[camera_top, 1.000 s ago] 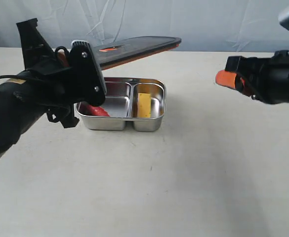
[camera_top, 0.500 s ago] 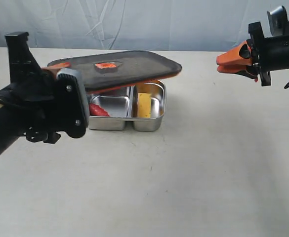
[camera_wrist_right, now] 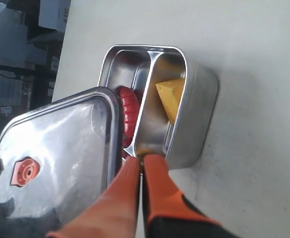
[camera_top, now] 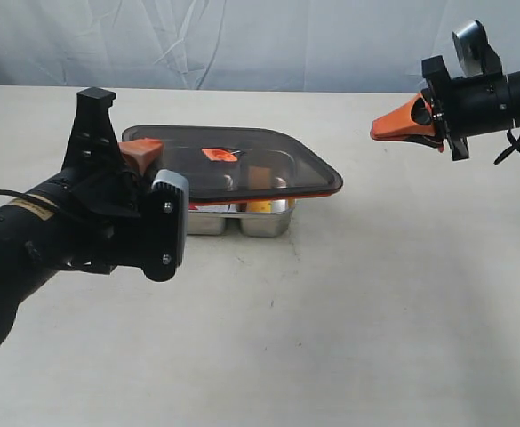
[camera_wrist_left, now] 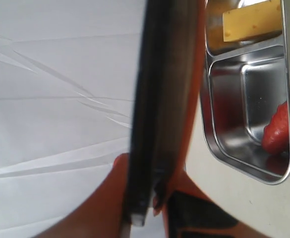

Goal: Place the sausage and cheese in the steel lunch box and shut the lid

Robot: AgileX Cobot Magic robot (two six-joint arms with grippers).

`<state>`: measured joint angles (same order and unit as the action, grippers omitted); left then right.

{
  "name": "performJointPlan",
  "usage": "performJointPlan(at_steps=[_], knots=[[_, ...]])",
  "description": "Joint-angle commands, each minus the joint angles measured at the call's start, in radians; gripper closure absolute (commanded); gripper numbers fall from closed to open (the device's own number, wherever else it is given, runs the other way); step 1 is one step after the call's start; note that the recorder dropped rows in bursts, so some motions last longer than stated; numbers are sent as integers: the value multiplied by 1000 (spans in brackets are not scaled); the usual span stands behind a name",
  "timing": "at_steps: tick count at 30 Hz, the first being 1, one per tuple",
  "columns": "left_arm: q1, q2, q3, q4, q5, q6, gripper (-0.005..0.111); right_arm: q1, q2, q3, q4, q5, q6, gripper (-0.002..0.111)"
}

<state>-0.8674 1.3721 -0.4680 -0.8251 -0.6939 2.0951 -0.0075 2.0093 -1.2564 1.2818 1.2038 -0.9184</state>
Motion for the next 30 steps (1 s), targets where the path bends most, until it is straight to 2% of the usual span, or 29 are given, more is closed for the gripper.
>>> performJointPlan(at_steps=[1,10,18,20,25,27,30], knots=[[-2,1,-1,-16,-25,33,107,3,-11,-7,3,17,-1,105],[-6,-2,-1,-7,-33,7,107,68,27,-7,-102,17,130,105],[-52,-22,-1,-5,-70,7,107,113,20,-7,-30,17,198,104],[-52,-31,-1,-23,-70,7,107,113,8,-7,-53,17,213,95],[-52,-76,-1,-75,-66,7,107,77,-42,-7,-106,17,268,63],[-52,-107,-1,-96,-63,7,107,49,-64,-8,-100,17,268,58],[-52,-153,-1,-103,-35,7,107,22,-75,-25,-95,17,268,58]])
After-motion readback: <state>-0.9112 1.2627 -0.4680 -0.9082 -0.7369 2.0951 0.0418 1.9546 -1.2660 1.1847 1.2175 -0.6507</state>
